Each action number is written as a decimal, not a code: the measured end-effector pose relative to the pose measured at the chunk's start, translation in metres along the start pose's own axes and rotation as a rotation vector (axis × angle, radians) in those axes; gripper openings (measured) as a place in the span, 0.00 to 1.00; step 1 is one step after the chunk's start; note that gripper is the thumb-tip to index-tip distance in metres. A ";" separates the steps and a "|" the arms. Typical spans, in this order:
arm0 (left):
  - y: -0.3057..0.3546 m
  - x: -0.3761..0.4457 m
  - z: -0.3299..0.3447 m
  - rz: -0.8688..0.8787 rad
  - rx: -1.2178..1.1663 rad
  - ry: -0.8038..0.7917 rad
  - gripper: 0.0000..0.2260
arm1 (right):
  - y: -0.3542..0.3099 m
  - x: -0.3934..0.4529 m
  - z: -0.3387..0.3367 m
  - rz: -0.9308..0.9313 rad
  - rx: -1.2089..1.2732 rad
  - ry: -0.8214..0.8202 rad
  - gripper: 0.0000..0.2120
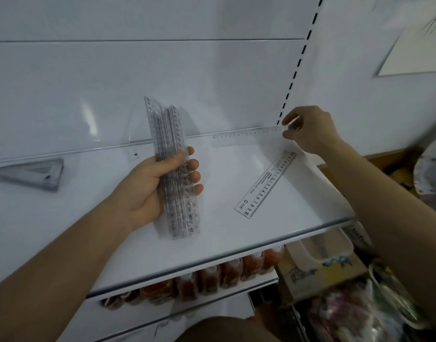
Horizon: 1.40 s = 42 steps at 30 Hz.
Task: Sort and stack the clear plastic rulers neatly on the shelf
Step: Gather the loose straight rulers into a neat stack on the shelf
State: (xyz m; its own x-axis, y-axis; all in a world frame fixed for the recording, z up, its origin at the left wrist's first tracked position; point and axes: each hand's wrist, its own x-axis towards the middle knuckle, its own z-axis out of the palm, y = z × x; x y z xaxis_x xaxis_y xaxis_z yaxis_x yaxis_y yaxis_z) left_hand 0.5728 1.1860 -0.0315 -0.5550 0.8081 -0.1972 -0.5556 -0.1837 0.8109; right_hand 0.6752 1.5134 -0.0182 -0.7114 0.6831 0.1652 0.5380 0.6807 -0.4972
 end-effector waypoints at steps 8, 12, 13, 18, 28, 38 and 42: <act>0.003 -0.005 0.003 0.060 -0.096 0.017 0.12 | -0.084 -0.071 -0.009 -0.302 0.565 0.180 0.08; 0.009 -0.005 0.006 0.127 -0.200 0.046 0.10 | -0.117 -0.113 0.021 -0.610 0.360 0.216 0.08; 0.010 -0.004 0.006 0.132 -0.213 0.060 0.10 | -0.121 -0.118 0.030 -0.682 0.342 0.176 0.07; 0.010 -0.002 -0.003 0.071 -0.250 0.117 0.05 | -0.125 -0.126 0.044 -0.787 0.344 -0.128 0.08; -0.002 0.001 -0.001 0.015 -0.260 0.037 0.04 | -0.040 -0.069 0.007 0.110 -0.294 -0.072 0.36; -0.008 -0.006 0.009 -0.052 -0.217 -0.025 0.09 | -0.010 -0.047 -0.018 0.178 -0.050 0.164 0.17; -0.007 -0.008 0.006 -0.052 -0.211 -0.012 0.10 | -0.051 -0.059 -0.029 0.044 0.381 0.377 0.14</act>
State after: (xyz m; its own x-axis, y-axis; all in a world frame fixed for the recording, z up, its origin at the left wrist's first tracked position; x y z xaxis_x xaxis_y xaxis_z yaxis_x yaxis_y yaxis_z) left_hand 0.5849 1.1848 -0.0323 -0.5153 0.8262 -0.2279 -0.7012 -0.2535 0.6663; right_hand 0.7029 1.4456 0.0225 -0.4427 0.8041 0.3967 0.3117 0.5529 -0.7728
